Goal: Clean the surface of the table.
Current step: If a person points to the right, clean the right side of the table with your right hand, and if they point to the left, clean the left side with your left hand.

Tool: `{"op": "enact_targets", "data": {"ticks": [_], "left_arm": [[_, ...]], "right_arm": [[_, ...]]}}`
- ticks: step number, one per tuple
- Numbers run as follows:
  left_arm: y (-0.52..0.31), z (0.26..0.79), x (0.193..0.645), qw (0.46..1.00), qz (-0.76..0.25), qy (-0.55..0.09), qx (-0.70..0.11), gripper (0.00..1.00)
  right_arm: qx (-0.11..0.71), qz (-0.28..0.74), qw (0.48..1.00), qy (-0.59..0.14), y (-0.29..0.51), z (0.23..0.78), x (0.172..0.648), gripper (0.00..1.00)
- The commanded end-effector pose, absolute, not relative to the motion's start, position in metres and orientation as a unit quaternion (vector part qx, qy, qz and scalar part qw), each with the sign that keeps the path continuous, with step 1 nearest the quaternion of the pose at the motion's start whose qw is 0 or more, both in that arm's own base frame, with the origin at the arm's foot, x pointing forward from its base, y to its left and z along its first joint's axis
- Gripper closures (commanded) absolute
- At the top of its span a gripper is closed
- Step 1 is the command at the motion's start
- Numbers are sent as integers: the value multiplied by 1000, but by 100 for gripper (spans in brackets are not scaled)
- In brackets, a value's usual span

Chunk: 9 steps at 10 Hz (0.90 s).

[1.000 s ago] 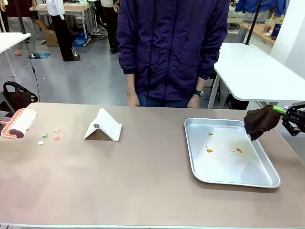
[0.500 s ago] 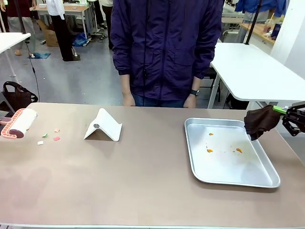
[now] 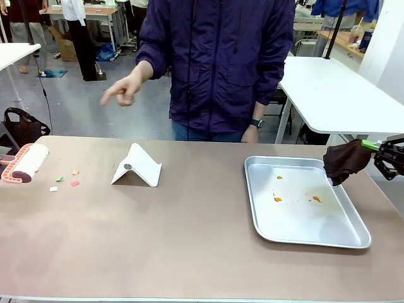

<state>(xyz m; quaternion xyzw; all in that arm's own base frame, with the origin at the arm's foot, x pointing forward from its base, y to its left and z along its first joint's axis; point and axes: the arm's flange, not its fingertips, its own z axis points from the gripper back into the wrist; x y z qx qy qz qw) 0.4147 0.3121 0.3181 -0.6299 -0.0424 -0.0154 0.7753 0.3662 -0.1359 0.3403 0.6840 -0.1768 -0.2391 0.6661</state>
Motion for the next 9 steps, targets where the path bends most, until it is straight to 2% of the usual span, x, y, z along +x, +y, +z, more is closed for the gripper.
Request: {"op": "enact_targets", "data": {"ticks": [1,7,8,9], "left_arm": [[311,325,411,777,-12,-37,-628,100],[311,325,411,777,-12,-37,-628,100],[312,318,415,775,-15,-42,-630,81],[310,327,408,796,4,-72,-601,81]], "right_arm": [[689,-233,664,-174,-138,344,363,100],[689,-233,664,-174,-138,344,363,100],[689,-233,664,-174,-138,344,363,100],[689,-233,664,-174,-138,344,363,100]]}}
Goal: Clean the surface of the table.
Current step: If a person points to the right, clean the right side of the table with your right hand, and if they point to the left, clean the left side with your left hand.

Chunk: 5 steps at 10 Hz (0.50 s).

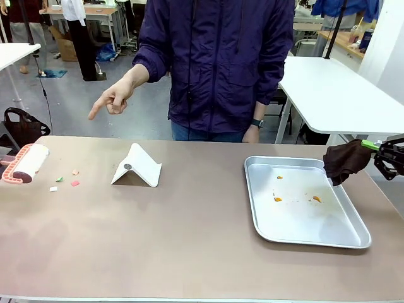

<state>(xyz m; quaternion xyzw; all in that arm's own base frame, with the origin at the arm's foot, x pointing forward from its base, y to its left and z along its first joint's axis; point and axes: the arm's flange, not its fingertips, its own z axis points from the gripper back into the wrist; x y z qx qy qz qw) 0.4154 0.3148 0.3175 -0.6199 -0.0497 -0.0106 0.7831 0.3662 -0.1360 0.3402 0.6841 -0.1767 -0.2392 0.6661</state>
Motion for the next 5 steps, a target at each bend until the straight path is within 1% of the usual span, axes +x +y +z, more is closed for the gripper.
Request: {"op": "enact_targets", "data": {"ticks": [1,3,5], "left_arm": [[310,333,401,811,30,-85,-578,81],[311,340,389,823,85,-114,-551,81],[308,345,384,847,117,-121,-505,81]], "right_arm": [[689,-233,664,-174,-138,344,363,100],[689,-233,664,-174,-138,344,363,100],[689,-233,664,-174,-138,344,363,100]]}}
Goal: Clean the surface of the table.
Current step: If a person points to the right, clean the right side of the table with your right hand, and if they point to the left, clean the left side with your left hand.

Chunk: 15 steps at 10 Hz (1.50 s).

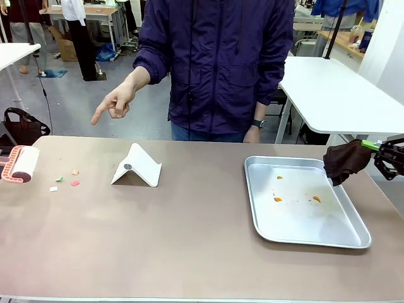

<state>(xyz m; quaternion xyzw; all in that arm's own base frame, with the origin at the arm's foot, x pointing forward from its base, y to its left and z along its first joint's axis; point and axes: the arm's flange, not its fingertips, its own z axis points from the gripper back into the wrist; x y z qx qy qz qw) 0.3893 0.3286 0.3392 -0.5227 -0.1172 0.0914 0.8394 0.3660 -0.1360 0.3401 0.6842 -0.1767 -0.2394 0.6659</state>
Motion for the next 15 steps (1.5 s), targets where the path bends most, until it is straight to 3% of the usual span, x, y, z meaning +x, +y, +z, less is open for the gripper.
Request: {"op": "enact_targets", "data": {"ticks": [1,8,11,15], "left_arm": [[305,348,381,857,131,-132,-480,81],[243,344,388,909,137,-133,-372,81],[220,336,398,921,125,-95,-358,81],[202,328,452,930,142,-8,-338,81]], "right_arm": [[689,-233,664,-174,-138,344,363,100],[689,-233,664,-174,-138,344,363,100],[689,-233,664,-174,-138,344,363,100],[689,-233,664,-174,-138,344,363,100]]}}
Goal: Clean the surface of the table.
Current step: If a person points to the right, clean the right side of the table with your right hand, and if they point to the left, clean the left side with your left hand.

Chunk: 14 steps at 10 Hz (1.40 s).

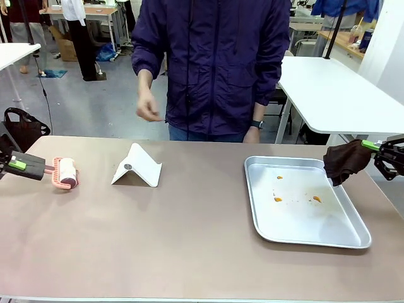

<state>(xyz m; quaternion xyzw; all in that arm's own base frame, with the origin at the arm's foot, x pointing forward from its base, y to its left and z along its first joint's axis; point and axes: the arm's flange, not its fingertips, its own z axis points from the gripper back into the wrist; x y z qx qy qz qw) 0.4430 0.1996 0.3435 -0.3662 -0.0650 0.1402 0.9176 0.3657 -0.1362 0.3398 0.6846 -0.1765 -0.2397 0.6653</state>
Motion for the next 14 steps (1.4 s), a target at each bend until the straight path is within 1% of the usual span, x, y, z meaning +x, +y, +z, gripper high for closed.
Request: {"op": "enact_targets", "data": {"ticks": [1,3,7,8,10,12,14], "left_arm": [[202,324,464,928,144,21,-342,81],[194,319,475,925,131,53,-353,81],[178,322,475,922,106,66,-365,81],[175,326,472,917,91,65,-383,81],[180,349,460,892,54,52,-446,81],[203,382,441,855,22,36,-517,81],[231,400,417,830,-9,31,-557,81]], "right_arm": [[689,-233,664,-174,-138,344,363,100],[689,-233,664,-174,-138,344,363,100],[689,-233,664,-174,-138,344,363,100],[689,-233,664,-174,-138,344,363,100],[689,-233,664,-174,-138,344,363,100],[689,-233,664,-174,-138,344,363,100],[689,-233,664,-174,-138,344,363,100]]}}
